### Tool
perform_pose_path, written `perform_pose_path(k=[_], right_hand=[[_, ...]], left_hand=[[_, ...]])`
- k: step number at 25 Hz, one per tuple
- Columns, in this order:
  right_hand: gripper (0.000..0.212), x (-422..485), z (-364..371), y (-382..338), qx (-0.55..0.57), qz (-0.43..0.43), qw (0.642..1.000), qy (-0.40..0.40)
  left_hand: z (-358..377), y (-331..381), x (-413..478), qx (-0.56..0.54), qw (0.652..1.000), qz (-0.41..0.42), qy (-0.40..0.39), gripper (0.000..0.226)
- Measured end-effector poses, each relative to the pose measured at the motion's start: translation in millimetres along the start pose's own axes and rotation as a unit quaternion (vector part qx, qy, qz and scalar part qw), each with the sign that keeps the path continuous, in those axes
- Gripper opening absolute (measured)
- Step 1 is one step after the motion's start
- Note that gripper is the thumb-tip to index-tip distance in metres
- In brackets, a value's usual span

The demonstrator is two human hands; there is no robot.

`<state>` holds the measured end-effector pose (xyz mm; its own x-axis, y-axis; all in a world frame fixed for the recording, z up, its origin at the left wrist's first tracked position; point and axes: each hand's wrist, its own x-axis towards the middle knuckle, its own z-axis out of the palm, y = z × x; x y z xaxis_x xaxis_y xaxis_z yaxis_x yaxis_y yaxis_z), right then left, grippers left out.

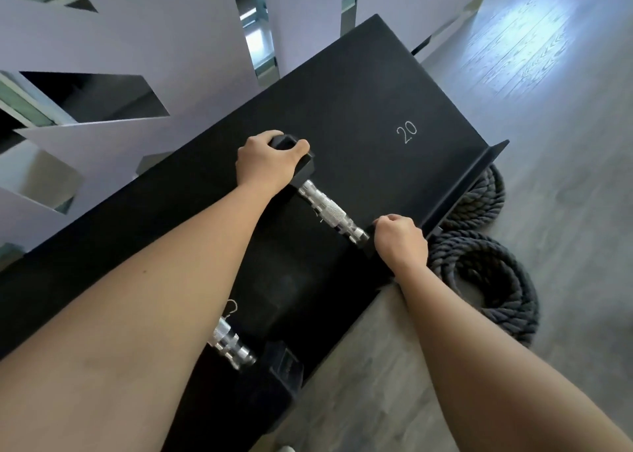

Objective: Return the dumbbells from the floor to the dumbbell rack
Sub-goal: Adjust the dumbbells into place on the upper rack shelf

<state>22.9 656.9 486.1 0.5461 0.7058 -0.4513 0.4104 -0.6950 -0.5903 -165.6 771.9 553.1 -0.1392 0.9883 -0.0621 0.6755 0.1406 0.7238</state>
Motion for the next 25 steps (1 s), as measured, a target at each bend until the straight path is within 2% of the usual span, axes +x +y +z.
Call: perform_pose_path(k=[3,15,18,20,23,25], right_hand=[[0.025,-7,5,5,0.005,0.011,1.0,0.003],[0.034,-6,9,6,0.004,0.011,0.999,0.046],[0.036,-8,10,7,0.003,0.004,0.999,0.051],[0.036,-11,10,6,0.002,0.001,0.999,0.048],[0.035,-12,2,3,0.022,-0.007,1.0,0.002],[0.03,-19,-7,4,0.038,-0.015,0.998,-0.049]], left_hand=[[3,6,5,0.012,1.0,0.005,-0.025,0.047],[2,4,3,0.033,0.999,-0.012,0.001,0.057],[0,2,3,0.022,0.999,-0.019,-0.016,0.059],[-4,5,1,0.029,0.998,-0.022,-0.054,0.062],[-19,9,-4,0.029,0.993,-0.039,-0.106,0.07],[-31,4,-24,-0.004,0.994,-0.049,-0.098,0.067]])
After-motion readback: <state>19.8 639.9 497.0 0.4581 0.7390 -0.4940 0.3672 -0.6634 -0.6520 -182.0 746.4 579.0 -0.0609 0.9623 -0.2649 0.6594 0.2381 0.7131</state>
